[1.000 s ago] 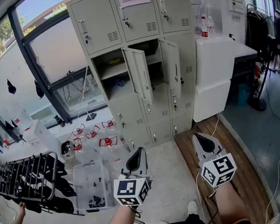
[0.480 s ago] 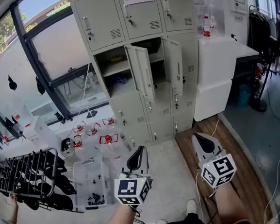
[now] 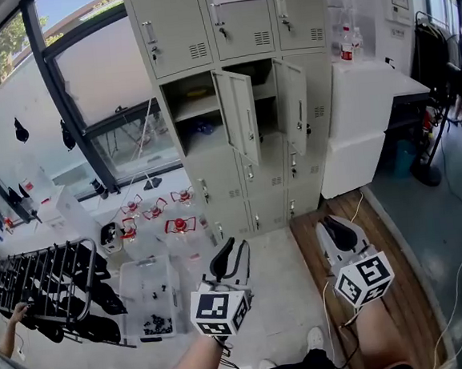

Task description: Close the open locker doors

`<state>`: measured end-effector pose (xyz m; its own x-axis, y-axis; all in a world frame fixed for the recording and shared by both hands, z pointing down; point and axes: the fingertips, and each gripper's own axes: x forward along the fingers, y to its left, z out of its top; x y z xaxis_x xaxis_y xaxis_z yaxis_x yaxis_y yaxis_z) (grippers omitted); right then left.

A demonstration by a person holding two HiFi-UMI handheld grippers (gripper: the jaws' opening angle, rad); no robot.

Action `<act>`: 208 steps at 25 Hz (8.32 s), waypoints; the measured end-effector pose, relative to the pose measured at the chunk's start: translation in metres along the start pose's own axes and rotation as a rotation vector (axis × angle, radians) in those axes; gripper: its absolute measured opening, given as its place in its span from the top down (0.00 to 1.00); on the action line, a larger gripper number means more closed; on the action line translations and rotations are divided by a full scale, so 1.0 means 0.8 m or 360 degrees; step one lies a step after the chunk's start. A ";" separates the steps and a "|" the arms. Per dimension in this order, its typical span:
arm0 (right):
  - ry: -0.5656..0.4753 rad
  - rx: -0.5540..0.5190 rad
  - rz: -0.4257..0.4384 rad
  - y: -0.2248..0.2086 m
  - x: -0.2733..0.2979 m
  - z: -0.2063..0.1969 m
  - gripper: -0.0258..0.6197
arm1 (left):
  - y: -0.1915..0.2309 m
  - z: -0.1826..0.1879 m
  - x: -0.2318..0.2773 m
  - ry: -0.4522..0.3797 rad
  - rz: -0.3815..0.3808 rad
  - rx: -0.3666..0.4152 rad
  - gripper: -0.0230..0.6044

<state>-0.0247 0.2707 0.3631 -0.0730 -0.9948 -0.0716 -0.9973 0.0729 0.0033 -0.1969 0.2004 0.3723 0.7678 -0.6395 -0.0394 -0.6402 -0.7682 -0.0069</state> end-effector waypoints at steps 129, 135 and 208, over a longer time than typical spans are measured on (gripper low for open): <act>0.0053 0.0065 0.0078 -0.187 0.574 -0.031 0.73 | 0.291 -0.021 0.564 0.0042 -0.0042 0.0190 0.65; 0.0041 0.0066 0.0169 -0.151 0.595 -0.028 0.73 | 0.338 -0.020 0.536 0.0042 0.0105 0.0193 0.75; 0.0060 0.0147 0.0878 -0.084 0.858 -0.053 0.73 | 0.633 -0.019 0.585 0.0099 0.1100 0.0246 0.71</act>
<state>-0.0075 -0.4200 0.3562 -0.5857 -0.8091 -0.0484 -0.8071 0.5877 -0.0575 -0.1612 -0.4880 0.3654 0.1819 -0.9829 -0.0289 -0.9739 -0.1761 -0.1430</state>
